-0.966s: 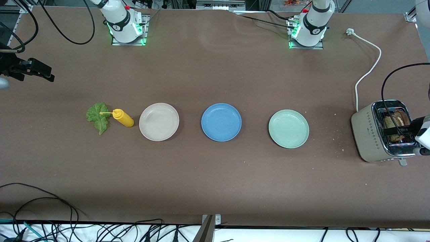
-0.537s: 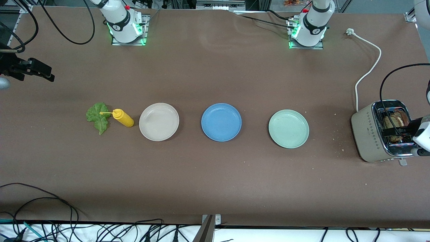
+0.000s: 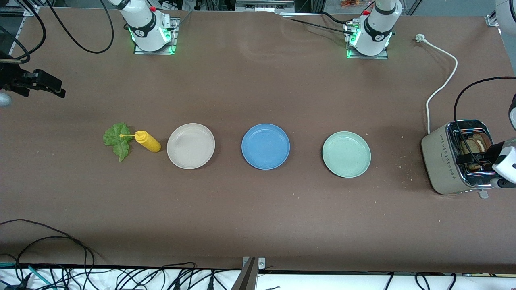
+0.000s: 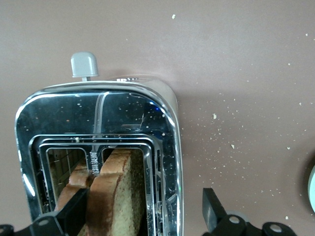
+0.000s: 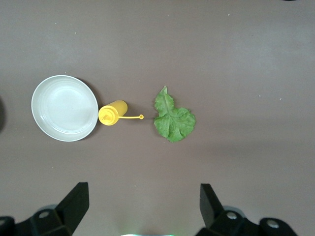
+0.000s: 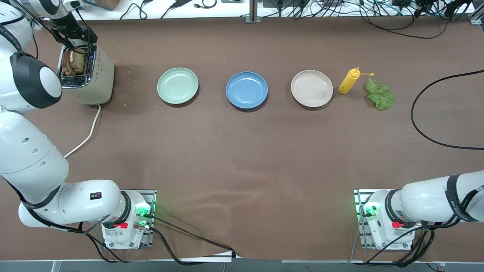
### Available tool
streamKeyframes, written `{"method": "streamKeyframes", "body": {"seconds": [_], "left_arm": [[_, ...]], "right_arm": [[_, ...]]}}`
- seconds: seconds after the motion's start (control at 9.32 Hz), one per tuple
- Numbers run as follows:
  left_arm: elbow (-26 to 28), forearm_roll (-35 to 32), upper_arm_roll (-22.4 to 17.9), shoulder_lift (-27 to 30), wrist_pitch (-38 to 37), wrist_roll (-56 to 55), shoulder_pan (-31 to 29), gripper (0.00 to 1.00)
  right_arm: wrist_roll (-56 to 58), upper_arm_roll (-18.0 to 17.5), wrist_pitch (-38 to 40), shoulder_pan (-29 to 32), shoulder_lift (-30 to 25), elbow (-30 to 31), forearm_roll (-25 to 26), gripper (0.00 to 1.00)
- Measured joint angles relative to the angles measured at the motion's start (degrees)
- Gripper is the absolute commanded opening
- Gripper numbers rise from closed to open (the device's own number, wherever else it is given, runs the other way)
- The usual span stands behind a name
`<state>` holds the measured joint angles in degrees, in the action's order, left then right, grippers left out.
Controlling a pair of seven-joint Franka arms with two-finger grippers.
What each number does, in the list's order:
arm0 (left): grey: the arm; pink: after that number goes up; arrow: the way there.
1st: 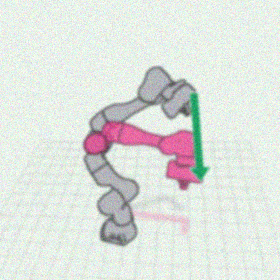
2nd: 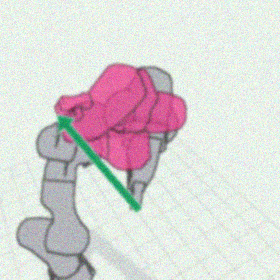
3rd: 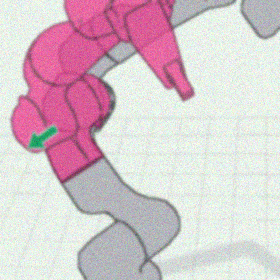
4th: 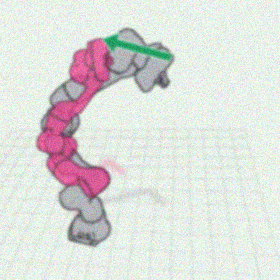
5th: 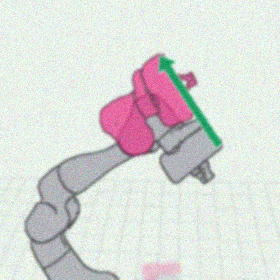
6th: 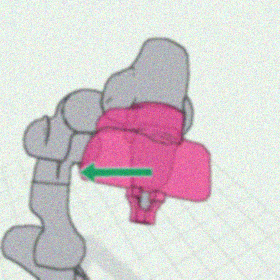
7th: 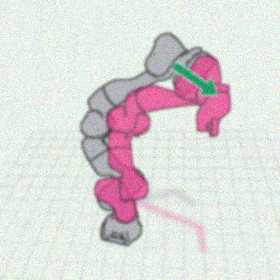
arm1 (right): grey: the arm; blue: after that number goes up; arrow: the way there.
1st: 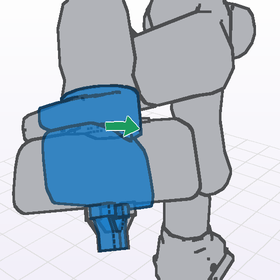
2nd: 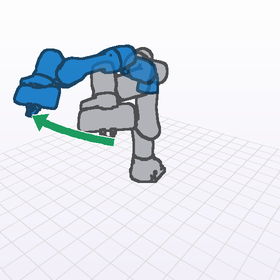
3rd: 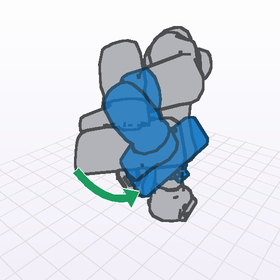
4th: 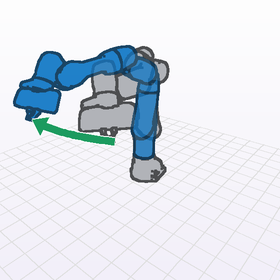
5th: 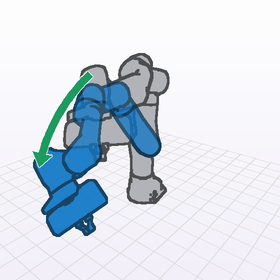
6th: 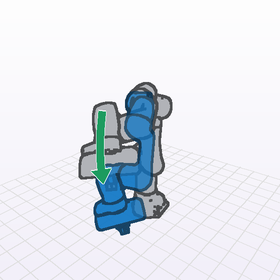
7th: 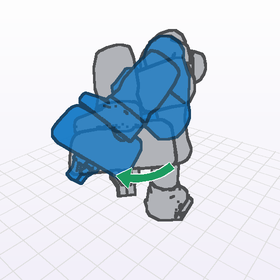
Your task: Make sandwich in blue plate with both arms
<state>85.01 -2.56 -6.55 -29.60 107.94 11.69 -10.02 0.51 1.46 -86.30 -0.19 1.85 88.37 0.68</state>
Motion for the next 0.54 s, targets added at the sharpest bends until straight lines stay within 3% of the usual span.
{"method": "streamKeyframes", "body": {"seconds": [0.32,0.43,0.54], "left_arm": [[0.7,0.0,-0.1,-0.6,-0.2,0.0,0.0,1.0],[0.8,0.0,-0.1,-0.9,-0.2,0.0,-0.3,0.91],[0.8,0.0,-0.2,-1.1,-0.2,0.0,-0.5,0.73]], "right_arm": [[0.0,0.0,0.0,0.0,0.0,0.0,0.0,1.0],[0.0,0.0,0.0,0.0,0.0,0.0,0.0,1.0],[0.0,0.0,0.0,0.0,0.0,0.0,0.0,1.0]]}}
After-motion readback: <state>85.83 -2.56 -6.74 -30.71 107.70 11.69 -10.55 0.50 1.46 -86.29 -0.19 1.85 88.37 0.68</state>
